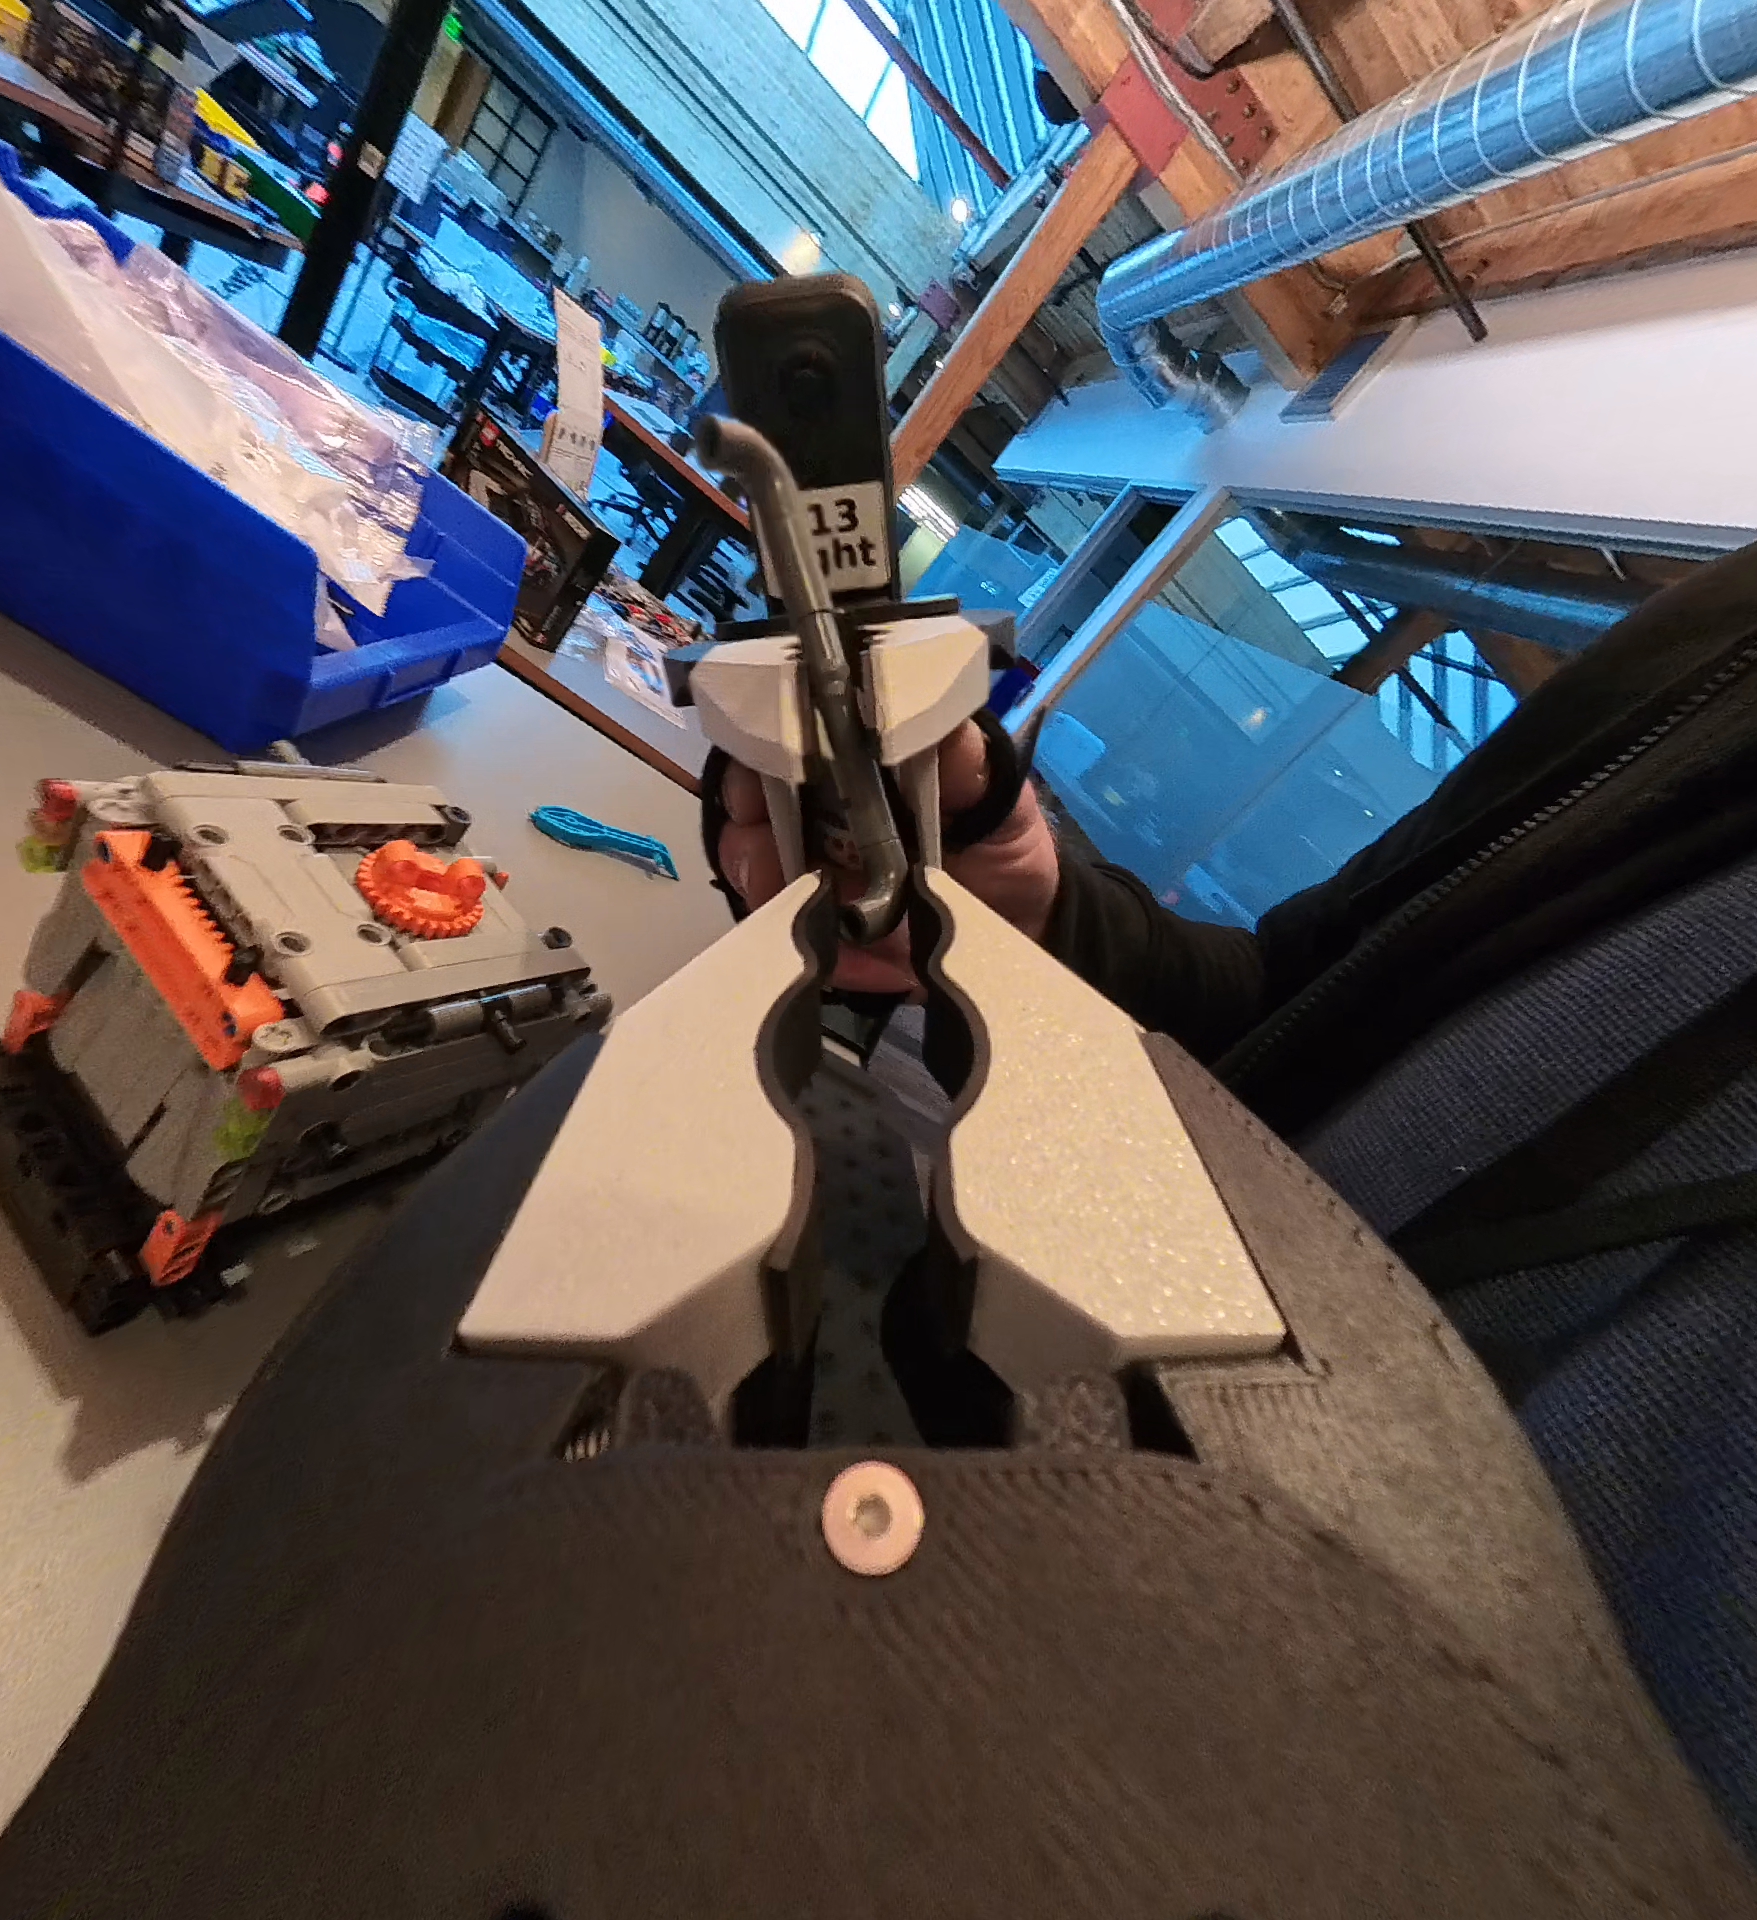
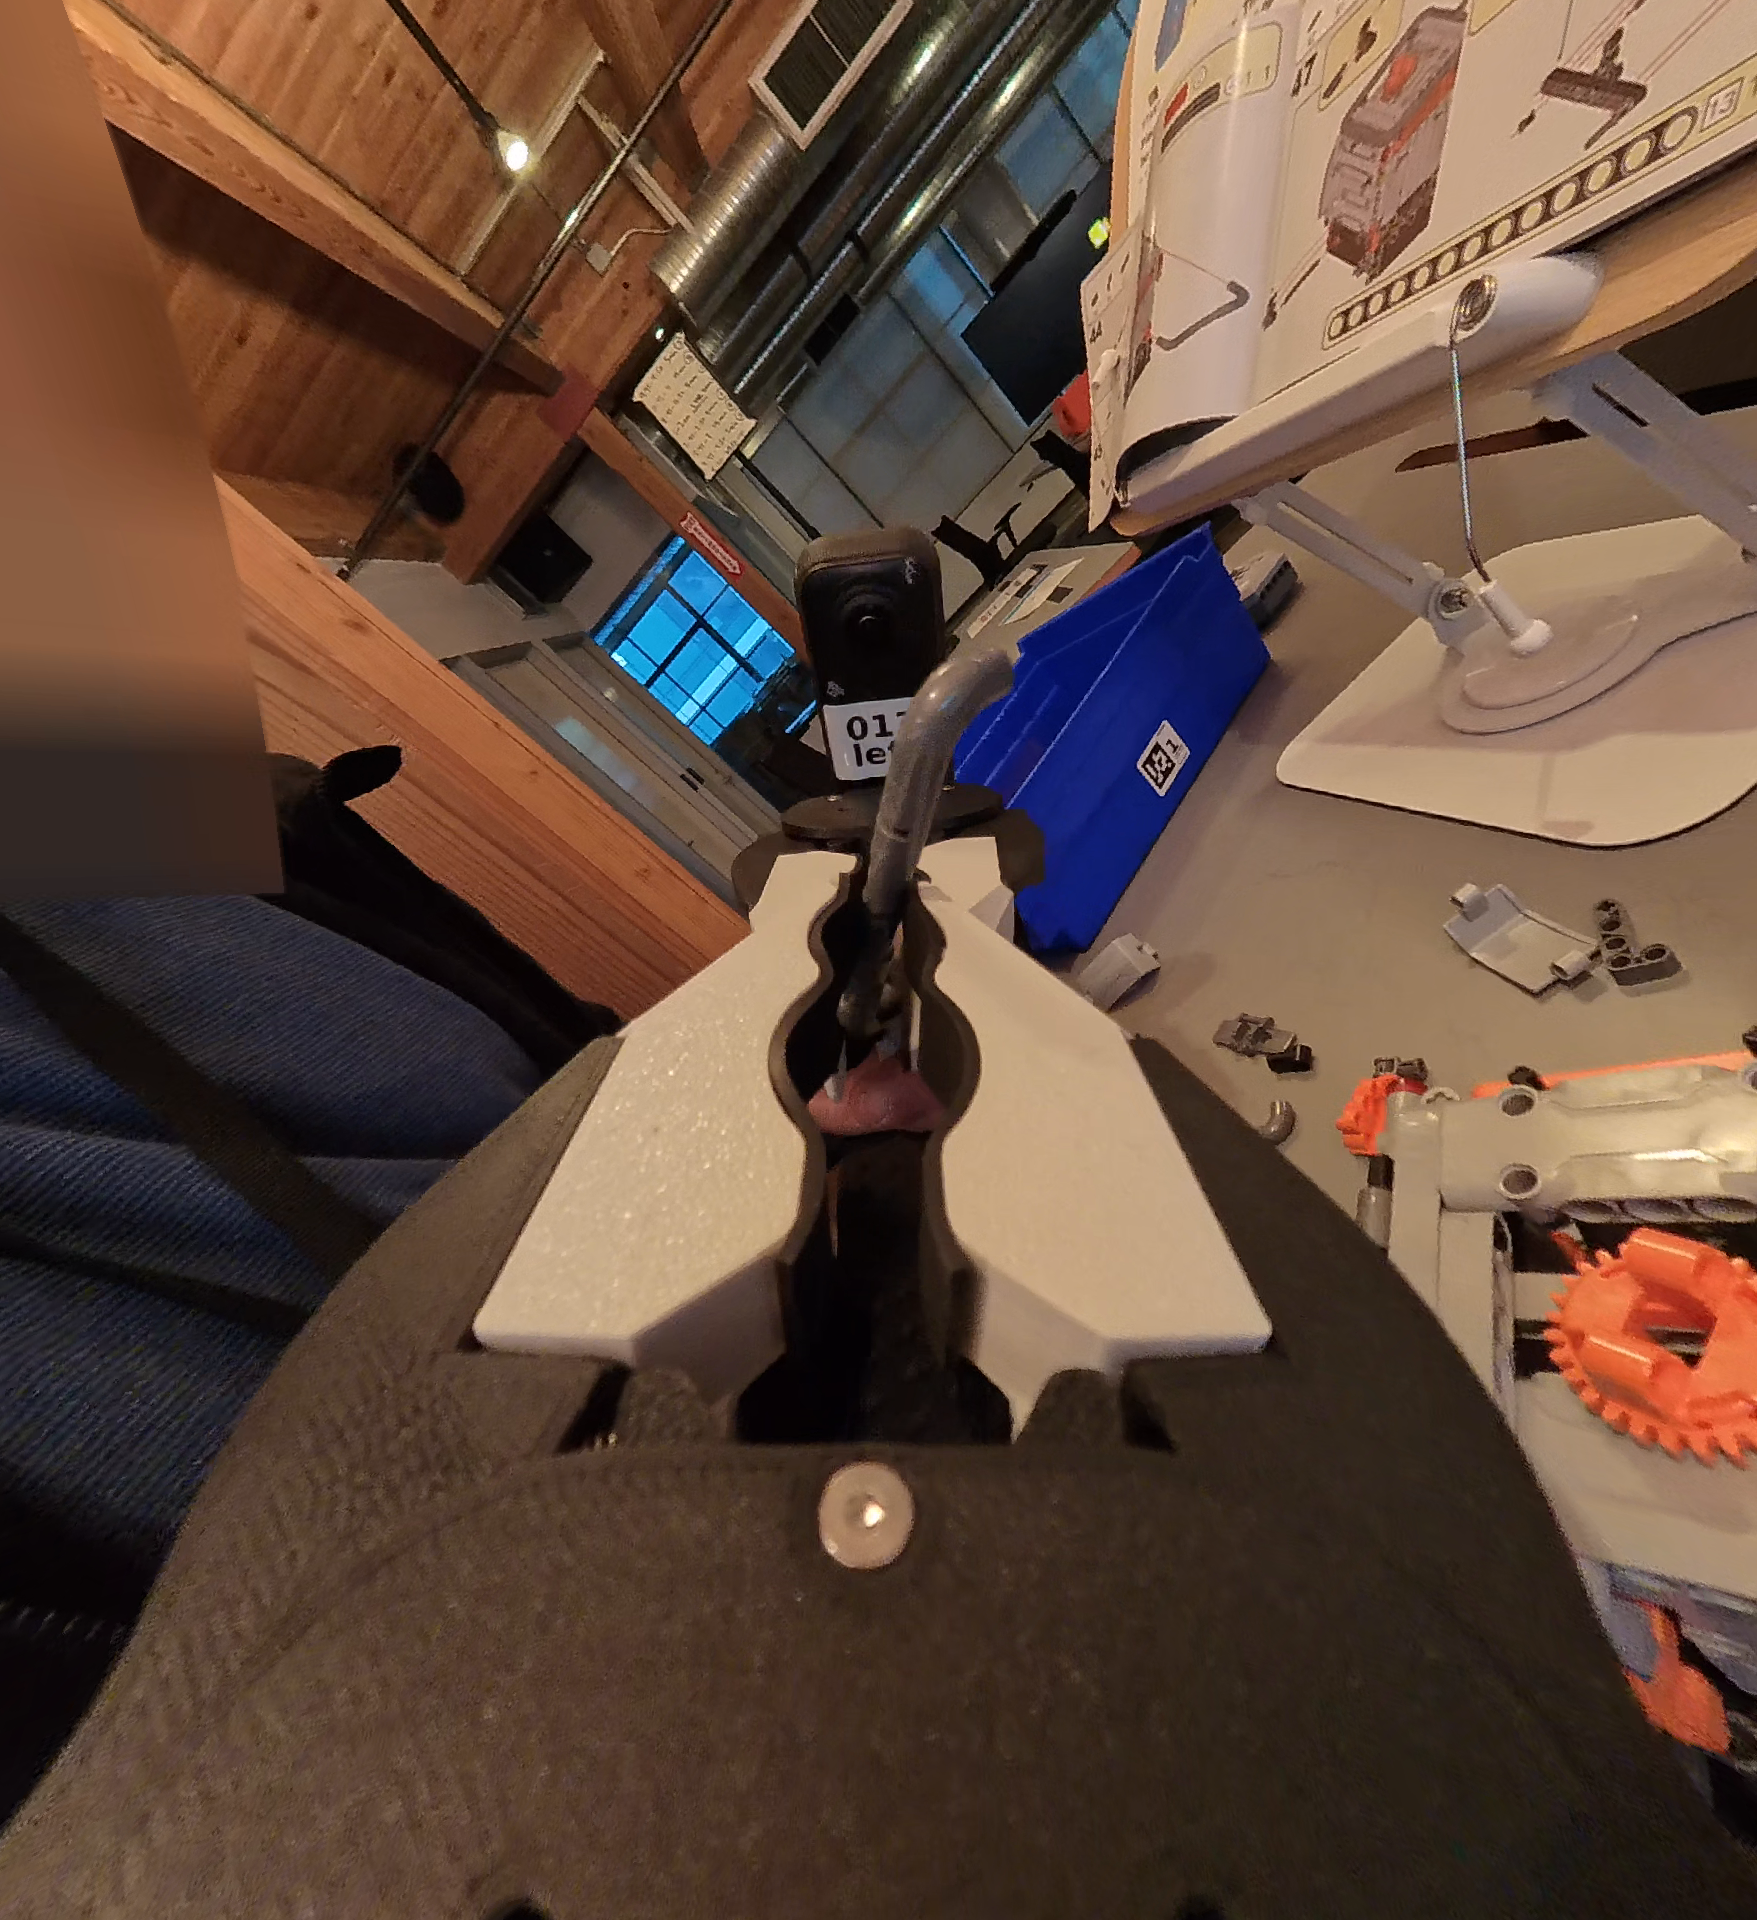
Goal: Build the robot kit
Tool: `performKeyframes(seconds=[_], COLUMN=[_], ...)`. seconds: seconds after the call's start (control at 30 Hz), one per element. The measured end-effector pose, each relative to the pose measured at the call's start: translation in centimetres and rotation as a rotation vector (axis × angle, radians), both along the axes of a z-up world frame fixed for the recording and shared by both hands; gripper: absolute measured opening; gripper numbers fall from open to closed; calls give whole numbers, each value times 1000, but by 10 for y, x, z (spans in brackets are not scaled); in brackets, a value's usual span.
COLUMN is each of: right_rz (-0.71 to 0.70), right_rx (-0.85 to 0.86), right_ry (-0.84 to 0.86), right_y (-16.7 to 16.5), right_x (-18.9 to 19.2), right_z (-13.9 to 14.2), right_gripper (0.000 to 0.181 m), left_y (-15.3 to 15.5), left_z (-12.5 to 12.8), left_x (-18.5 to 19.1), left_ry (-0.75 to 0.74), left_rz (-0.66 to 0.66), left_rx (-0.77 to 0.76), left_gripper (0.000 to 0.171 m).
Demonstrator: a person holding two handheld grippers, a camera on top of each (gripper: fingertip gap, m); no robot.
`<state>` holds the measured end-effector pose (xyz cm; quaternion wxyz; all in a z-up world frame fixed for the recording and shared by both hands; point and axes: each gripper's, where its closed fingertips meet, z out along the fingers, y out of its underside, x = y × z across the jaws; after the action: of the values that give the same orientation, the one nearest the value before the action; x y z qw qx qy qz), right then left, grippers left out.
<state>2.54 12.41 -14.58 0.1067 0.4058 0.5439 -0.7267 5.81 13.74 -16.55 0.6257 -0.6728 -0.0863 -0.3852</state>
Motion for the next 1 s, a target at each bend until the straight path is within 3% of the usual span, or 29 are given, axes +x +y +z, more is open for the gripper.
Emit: performKeyframes(seconds=[0.07, 0.13, 0.27, 0.47, 0.6, 0.77, 0.9, 1.0], right_rz=[-22, -56, -73, -53, -39, -18, 19, 68], right_rx=[-28, -94, -199, -192, -148, -104, -17, 137], right_ry=[23, 33, 57, 59, 96, 88, 67, 58], right_y=[-2, -1, 4, -4, -19, -28, -37, -48], right_x=[-3, -7, -9, -3, 8, 18, 24, 30], right_z=[3, 8, 15, 10, 7, -4, -15, -33], right_gripper=[4, 3, 3, 3, 4, 4, 17, 5], left_y=[-7, -16, -28, -25, -27, -38, -52, -63], left_z=[5, 8, 3, 4, 6, 0, -11, -27], left_x=[-8, -14, -16, -8, -1, 6, 9, 14], left_ry=[-10, -38, -60, -113, -132, -67, -29, 62], left_rz=[48, 76, 87, 75, 60, 75, 74, 66], left_rx=[30, 51, 43, 53, 70, 39, -16, -102], left_gripper=[13, 32, 37, 32, 6, 4, 4, 4])
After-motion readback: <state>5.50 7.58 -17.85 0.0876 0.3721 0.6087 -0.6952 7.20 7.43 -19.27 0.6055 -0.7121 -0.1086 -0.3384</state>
